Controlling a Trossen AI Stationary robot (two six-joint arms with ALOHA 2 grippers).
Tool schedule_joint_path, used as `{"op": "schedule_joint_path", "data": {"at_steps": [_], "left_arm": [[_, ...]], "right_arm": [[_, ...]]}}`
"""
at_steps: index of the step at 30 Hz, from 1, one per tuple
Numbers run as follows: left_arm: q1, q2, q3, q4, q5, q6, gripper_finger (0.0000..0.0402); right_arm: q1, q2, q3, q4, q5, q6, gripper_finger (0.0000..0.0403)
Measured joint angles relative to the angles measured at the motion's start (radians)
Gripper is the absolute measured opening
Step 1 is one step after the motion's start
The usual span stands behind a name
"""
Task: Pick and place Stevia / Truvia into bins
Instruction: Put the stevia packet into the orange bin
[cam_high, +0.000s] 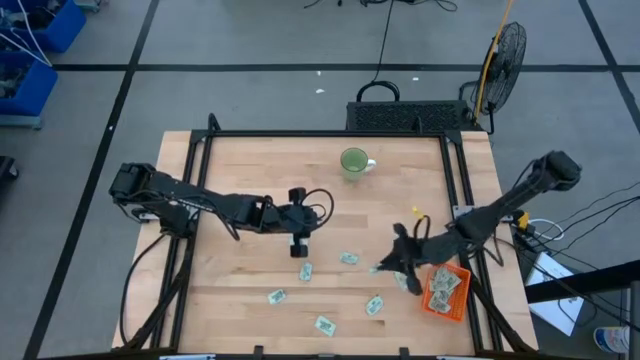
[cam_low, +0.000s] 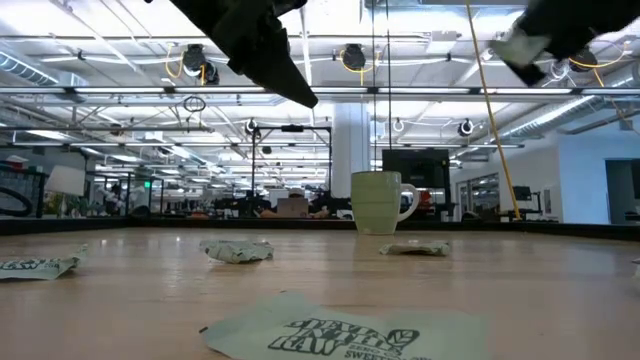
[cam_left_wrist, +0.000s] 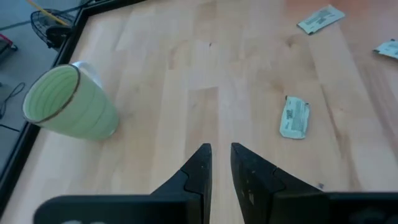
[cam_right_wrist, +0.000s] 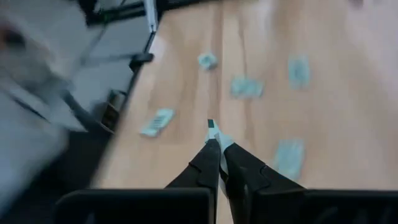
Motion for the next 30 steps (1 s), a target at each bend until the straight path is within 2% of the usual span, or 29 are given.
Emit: {"op": "schedule_joint_path", "data": {"at_steps": [4,10,16,18,21,25,30], "left_arm": [[0.011,0.000,0.000,0.000,0.000,0.009,0.0067],[0.033,0.000,0.000,-0.010,0.000,0.004,0.0067],[0.062,0.000,0.000,-0.022,0.000,0.004,0.0067],[0.072,0.000,0.000,-0.021,0.000,0.006,0.0067],[0.092,0.000,0.000,-0.020,0.000,0.008,0.0067],[0.122,0.000,0.000,-0.019,0.000,0.009,0.0067],[0.158,0.000,0.000,-0.015,0.000,0.009,0.0067]], "right_arm": [[0.070,-0.020,0.000,-0.166,-0.025,0.411,0.0002],[0.163,-0.015,0.000,-0.344,-0.283,0.982,0.0002],[0.243,-0.014,0.000,-0.566,-0.547,1.358,0.0001],[0.271,-0.014,0.000,-0.641,-0.589,1.430,0.0001],[0.304,-0.014,0.000,-0.725,-0.594,1.442,0.0001],[0.322,-0.014,0.000,-0.812,-0.516,1.451,0.0004],[0.325,-0.014,-0.001,-0.800,-0.466,1.476,0.0028]]}}
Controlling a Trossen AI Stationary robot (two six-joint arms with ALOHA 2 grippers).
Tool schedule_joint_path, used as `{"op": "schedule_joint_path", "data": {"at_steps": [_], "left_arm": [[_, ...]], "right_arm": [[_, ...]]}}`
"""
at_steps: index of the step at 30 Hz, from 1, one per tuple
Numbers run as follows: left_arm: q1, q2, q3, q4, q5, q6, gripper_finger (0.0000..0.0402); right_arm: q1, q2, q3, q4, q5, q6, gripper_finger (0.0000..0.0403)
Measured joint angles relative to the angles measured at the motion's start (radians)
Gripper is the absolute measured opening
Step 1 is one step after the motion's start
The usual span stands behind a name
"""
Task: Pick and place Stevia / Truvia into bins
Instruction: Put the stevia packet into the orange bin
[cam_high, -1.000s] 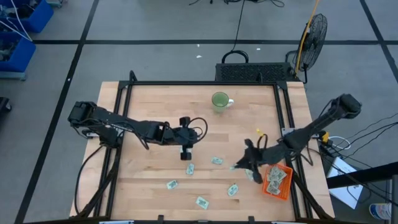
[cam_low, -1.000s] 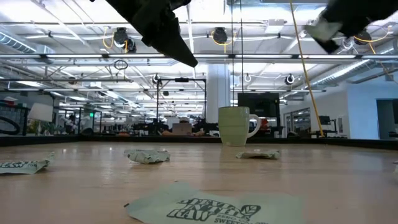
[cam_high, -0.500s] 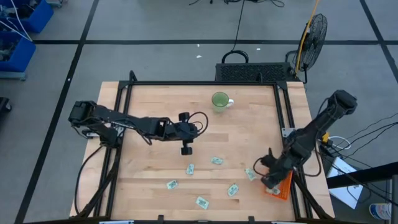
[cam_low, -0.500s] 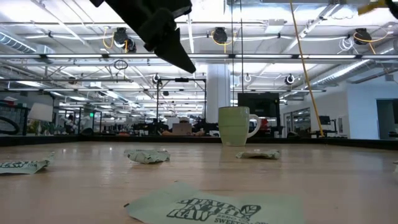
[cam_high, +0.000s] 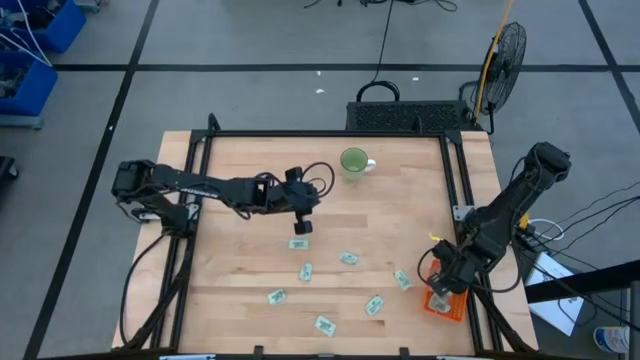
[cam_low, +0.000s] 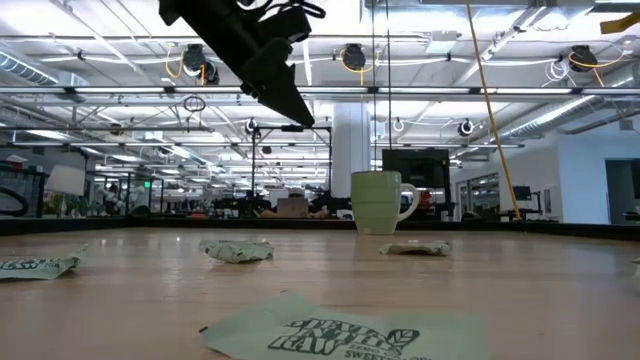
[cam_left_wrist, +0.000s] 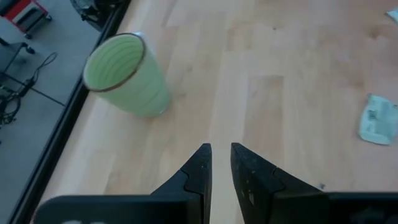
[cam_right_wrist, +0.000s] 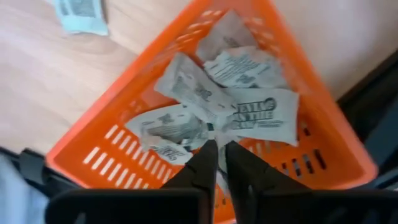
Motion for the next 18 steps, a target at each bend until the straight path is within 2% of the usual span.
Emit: {"op": "schedule_joint_path", "data": {"at_steps": [11,13,18], "left_arm": [[0.057,0.000,0.000,0.041,0.001,0.001,0.0067],[0.063,0.000,0.000,0.057,0.001,0.002,0.0067],[0.078,0.000,0.000,0.085,0.001,0.003,0.0067]], "right_arm": [[0.000,0.000,0.000,0.042,0.006,-0.018,0.0063],[0.000,0.000,0.000,0.042,0.056,-0.059,0.0063],[0.000,0.000,0.000,0.046,0.261,-0.186,0.0063]]}}
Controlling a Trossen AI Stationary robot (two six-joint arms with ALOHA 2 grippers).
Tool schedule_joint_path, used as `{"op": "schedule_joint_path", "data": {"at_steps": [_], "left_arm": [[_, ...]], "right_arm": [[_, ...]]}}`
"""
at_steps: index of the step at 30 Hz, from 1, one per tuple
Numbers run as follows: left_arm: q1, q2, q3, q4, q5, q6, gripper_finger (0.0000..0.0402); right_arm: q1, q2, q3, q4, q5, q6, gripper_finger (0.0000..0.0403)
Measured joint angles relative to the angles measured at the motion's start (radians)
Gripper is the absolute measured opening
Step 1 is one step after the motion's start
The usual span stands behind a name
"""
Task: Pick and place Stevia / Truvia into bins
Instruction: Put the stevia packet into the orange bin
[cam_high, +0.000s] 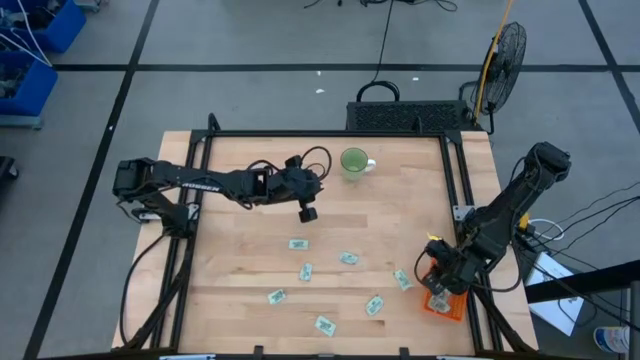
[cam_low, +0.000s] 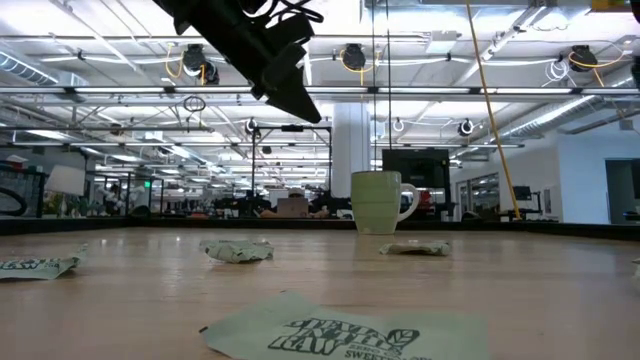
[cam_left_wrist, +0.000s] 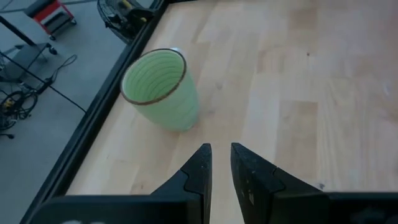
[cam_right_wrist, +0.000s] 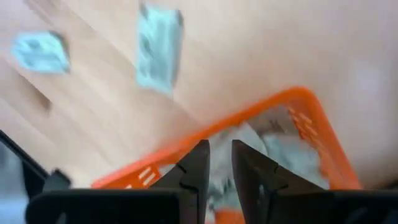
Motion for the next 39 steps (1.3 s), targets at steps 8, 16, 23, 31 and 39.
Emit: {"op": "schedule_joint_path", "data": {"at_steps": [8,16,23,31,39], "left_arm": [[0.007,0.000,0.000,0.002,0.003,-0.015,0.0067],[0.006,0.000,0.000,0.001,0.043,-0.060,0.0067],[0.005,0.000,0.000,0.000,0.045,-0.098,0.0067],[-0.015,0.000,0.000,-0.036,0.045,-0.159,0.0067],[-0.060,0.000,0.000,-0.061,0.046,-0.177,0.0067]], "right_arm": [[-0.001,0.000,0.000,0.062,0.266,-0.183,0.0063],[-0.006,0.001,0.000,0.240,0.282,-0.359,0.0063],[-0.097,0.035,0.000,0.251,0.392,-0.552,0.0064],[-0.297,0.128,0.000,0.251,0.111,-0.700,0.0083],[-0.447,0.251,0.000,0.261,-0.131,-0.897,0.0125]]}}
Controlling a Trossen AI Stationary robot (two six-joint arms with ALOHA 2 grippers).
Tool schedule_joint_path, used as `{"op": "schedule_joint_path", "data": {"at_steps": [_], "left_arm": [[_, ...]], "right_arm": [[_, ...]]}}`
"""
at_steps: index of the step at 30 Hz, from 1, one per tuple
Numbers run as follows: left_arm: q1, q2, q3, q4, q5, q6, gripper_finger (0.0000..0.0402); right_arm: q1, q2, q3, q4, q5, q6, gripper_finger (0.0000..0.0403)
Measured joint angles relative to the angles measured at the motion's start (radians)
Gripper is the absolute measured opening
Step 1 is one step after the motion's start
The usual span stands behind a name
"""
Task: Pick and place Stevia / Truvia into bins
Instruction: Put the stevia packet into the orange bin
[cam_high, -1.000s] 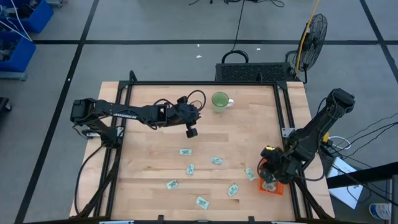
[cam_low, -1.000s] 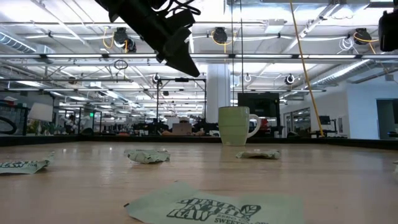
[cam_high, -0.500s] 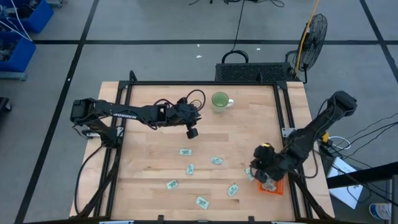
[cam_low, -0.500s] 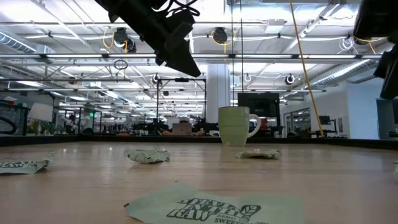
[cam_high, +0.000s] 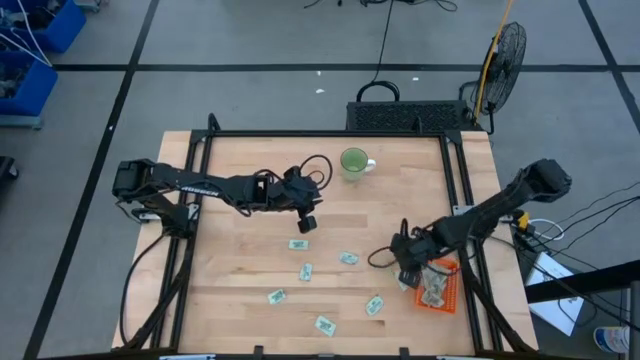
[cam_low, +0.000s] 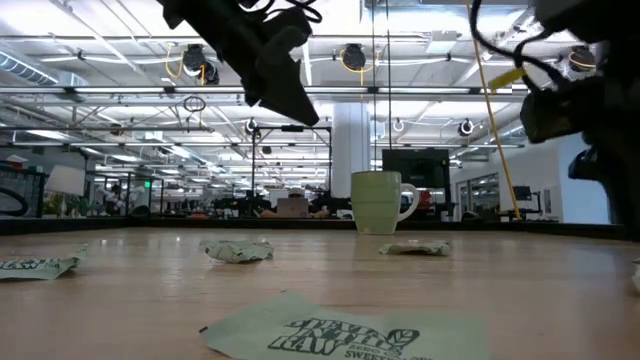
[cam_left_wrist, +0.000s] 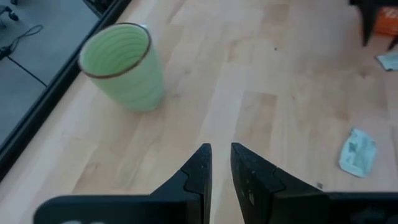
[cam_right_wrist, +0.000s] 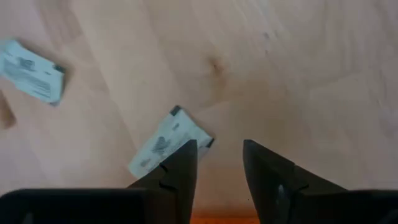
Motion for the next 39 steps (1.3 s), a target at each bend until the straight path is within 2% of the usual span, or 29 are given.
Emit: {"op": "schedule_joint_path", "data": {"at_steps": [9,21,27,34,39], "left_arm": [[-0.027,0.000,0.000,0.000,0.000,0.006,0.0067],[-0.026,0.000,0.000,0.001,-0.001,0.026,0.0067],[-0.026,0.000,0.000,0.001,-0.002,0.043,0.0067],[-0.026,0.000,0.000,0.001,-0.003,0.038,0.0067],[-0.026,0.000,0.000,0.001,-0.003,0.038,0.0067]], "right_arm": [[-0.068,0.088,0.001,0.061,-0.122,-0.053,0.0138],[-0.054,0.102,0.001,0.096,-0.152,0.005,0.0135],[-0.003,0.103,0.001,0.122,-0.150,0.065,0.0135],[0.033,0.109,0.002,0.118,-0.083,0.059,0.0134],[0.052,0.168,0.003,0.097,-0.072,0.015,0.0134]]}}
